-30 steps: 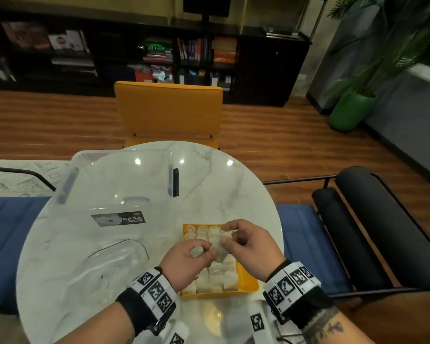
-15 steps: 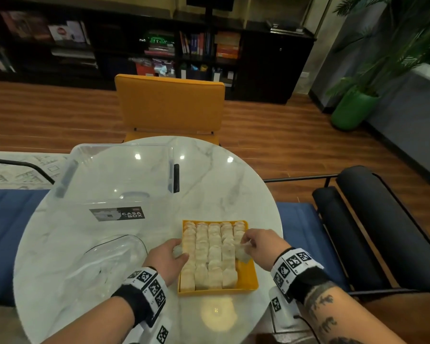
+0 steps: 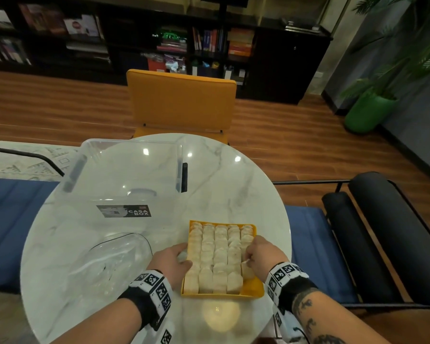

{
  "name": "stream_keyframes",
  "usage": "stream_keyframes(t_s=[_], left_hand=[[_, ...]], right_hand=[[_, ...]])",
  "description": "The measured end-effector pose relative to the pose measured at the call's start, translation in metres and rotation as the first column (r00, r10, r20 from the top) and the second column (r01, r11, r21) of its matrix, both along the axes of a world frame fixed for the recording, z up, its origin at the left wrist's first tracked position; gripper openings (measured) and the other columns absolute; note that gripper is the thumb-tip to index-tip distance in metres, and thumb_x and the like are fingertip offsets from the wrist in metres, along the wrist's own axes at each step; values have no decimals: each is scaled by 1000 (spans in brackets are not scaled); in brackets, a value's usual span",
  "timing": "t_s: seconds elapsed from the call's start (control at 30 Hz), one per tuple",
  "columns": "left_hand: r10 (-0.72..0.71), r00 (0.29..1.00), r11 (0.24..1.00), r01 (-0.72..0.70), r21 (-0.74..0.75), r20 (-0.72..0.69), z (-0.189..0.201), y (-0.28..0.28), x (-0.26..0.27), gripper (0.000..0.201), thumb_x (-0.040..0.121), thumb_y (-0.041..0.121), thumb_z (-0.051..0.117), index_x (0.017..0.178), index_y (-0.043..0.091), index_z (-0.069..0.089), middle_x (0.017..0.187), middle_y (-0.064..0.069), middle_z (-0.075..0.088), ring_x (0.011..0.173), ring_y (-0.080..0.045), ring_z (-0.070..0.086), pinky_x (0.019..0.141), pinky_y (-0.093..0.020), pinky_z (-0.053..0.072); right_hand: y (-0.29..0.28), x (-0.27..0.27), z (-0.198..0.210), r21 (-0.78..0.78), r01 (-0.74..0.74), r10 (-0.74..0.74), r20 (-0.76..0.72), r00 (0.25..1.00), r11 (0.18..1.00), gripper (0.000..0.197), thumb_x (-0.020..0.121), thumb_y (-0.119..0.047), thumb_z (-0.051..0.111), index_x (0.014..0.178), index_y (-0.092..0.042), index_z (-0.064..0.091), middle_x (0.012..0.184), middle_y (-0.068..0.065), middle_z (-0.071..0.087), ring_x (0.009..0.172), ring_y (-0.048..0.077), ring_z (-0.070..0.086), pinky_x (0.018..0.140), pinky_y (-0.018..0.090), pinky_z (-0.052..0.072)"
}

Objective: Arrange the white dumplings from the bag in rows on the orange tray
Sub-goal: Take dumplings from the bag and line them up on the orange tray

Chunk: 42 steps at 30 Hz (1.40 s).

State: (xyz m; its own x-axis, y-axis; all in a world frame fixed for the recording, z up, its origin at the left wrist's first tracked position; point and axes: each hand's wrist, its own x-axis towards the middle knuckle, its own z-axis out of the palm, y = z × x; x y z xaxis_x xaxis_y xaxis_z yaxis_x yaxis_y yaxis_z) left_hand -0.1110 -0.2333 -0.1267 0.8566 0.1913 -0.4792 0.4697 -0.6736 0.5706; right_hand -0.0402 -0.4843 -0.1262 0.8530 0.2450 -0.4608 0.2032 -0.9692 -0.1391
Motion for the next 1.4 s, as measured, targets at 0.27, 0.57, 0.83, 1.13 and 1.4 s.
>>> stream_keyframes(t_s=[0.27, 0.57, 0.83, 1.13, 1.4], left_hand=[[20, 1000, 1000, -20, -14, -10, 0, 1, -1, 55, 88, 34, 62, 141, 37, 45, 134, 3, 60, 119, -17, 58, 95, -22, 45], [41, 999, 999, -41, -20, -18, 0, -1, -2, 54, 87, 35, 62, 140, 36, 48, 131, 3, 62, 116, -16, 59, 93, -23, 46], [160, 987, 985, -160, -61, 4, 10, -2, -4, 45, 88, 42, 61, 130, 28, 53, 124, -3, 64, 109, -22, 61, 88, -27, 48], [433, 865, 419, -442, -793, -253, 58, -17, 8, 41, 95, 51, 50, 98, 13, 64, 81, -6, 67, 59, -18, 60, 48, -24, 44], [277, 882, 100, -421, -902, -381, 82, -25, 8, 38, 99, 36, 48, 117, 6, 63, 108, -19, 70, 101, -35, 68, 76, -39, 60]], right_hand=[[6, 6, -11, -37, 75, -70, 128, 989, 996, 20, 90, -14, 55, 104, -22, 68, 115, 0, 38, 101, 20, 49, 79, 33, 54], [7, 12, -10, -23, 139, -136, 102, 986, 990, 19, 93, -22, 57, 110, -23, 65, 116, 2, 37, 101, 21, 52, 83, 34, 53], [9, 5, 8, 108, 170, -181, 103, 978, 980, 24, 91, -27, 61, 115, -26, 60, 119, -3, 37, 100, 18, 55, 87, 32, 52], [49, -46, 64, 590, -14, -81, 135, 988, 807, 25, 86, -44, 69, 109, -34, 66, 101, -18, 49, 79, -4, 50, 75, 5, 36], [75, -60, 87, 710, 77, -210, 101, 972, 700, 40, 84, -40, 72, 123, -37, 61, 106, -15, 46, 97, -14, 47, 80, 0, 36]])
